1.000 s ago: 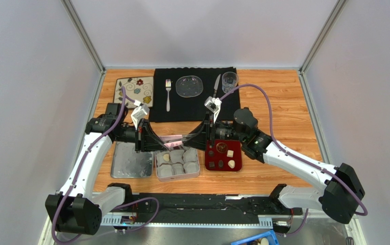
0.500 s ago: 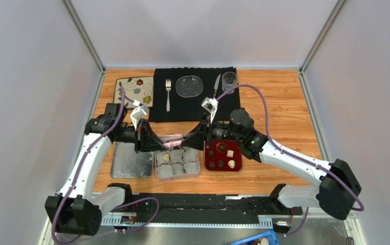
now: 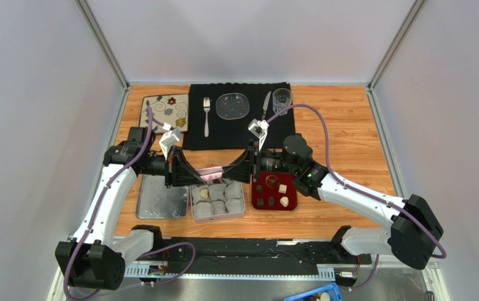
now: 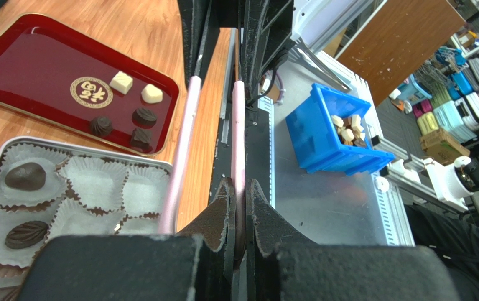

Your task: Pack the chocolate

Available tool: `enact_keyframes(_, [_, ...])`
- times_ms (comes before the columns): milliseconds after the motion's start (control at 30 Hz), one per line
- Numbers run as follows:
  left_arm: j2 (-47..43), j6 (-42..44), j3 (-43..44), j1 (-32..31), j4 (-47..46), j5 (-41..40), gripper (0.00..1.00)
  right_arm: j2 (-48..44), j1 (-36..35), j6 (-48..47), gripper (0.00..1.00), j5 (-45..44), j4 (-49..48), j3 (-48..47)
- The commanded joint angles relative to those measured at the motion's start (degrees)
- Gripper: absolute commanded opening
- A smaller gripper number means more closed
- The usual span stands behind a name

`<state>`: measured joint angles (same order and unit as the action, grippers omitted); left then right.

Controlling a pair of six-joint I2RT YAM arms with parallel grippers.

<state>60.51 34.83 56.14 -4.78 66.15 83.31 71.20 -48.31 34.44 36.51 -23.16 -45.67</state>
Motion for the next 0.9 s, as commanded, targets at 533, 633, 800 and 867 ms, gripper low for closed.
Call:
enact_keyframes(533, [-1.0, -0.1, -0.5, -0.7, -0.5, 17.8, 0.01, -3.5, -1.5, -3.8, 0.44, -10.8, -1.1, 0.2])
enact_keyframes(633, [-0.8, 0.0, -0.5, -0.7, -0.5, 17.8, 0.01, -4.1, -1.7, -4.6, 0.45, -11.6, -0.5, 0.2])
enact_keyframes(800, [-0.7, -0.1, -0.2, -0.6, -0.5, 17.8, 0.01, -4.6, -1.7, -5.4, 0.45, -12.1, 1.0, -0.2])
enact_keyframes(867, [-0.7, -0.1, -0.3, -0.7, -0.5, 17.8, 0.01, -4.8, -1.7, -5.5, 0.45, -12.2, 1.0, -0.2])
